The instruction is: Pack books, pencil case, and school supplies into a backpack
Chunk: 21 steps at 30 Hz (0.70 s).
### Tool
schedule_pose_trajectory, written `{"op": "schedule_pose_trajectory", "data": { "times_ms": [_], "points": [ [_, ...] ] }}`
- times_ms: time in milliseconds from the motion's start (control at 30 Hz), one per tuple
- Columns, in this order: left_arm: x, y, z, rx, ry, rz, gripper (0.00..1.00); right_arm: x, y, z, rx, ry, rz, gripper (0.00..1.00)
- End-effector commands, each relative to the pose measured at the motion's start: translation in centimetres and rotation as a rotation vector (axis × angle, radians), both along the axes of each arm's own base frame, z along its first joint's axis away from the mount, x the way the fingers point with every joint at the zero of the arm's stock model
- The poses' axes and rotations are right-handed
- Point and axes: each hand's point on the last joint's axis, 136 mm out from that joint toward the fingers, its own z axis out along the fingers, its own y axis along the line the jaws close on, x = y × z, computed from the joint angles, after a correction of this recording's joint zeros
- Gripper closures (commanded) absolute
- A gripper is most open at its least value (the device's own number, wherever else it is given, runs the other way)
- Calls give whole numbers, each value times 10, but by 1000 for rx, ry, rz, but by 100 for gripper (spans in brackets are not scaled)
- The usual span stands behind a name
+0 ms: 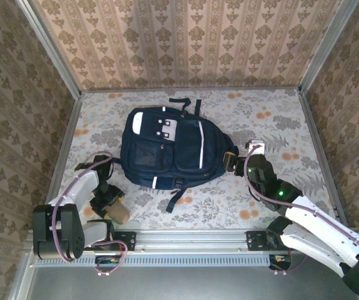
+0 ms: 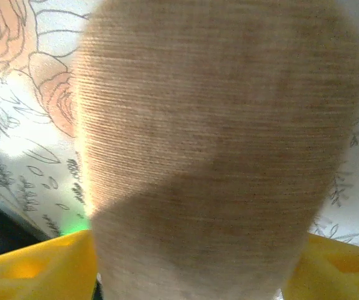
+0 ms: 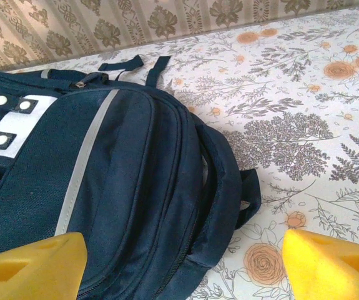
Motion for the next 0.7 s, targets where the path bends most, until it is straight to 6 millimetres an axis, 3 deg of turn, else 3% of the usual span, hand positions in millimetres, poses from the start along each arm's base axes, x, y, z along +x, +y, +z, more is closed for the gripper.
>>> {"op": "schedule_pose_trajectory", "data": {
  "times_ms": [0, 100, 233, 333, 433, 533, 667],
  "points": [
    [5, 1, 1, -3, -31, 11, 41, -2, 4, 3, 25, -15, 22, 18],
    [7, 2, 8, 3, -57, 11, 51, -3, 4, 7, 31, -21, 22, 18],
    [8, 2, 26, -2, -87, 8, 55, -4, 5, 15, 51, -31, 30, 18],
    [15, -2, 52, -22, -153, 13, 55, -6, 22, 24, 84, -34, 123, 18],
    [29, -10, 83, -67, -264, 35, 55, -13, 50, 32, 149, -31, 269, 17],
    [43, -22, 110, -101, -299, 14, 54, -28, 91, 44, 279, -30, 495, 14],
    [68, -51, 144, -158, -436, -16, 54, -51, 145, 58, 473, 37, 785, 11]
  ]
}}
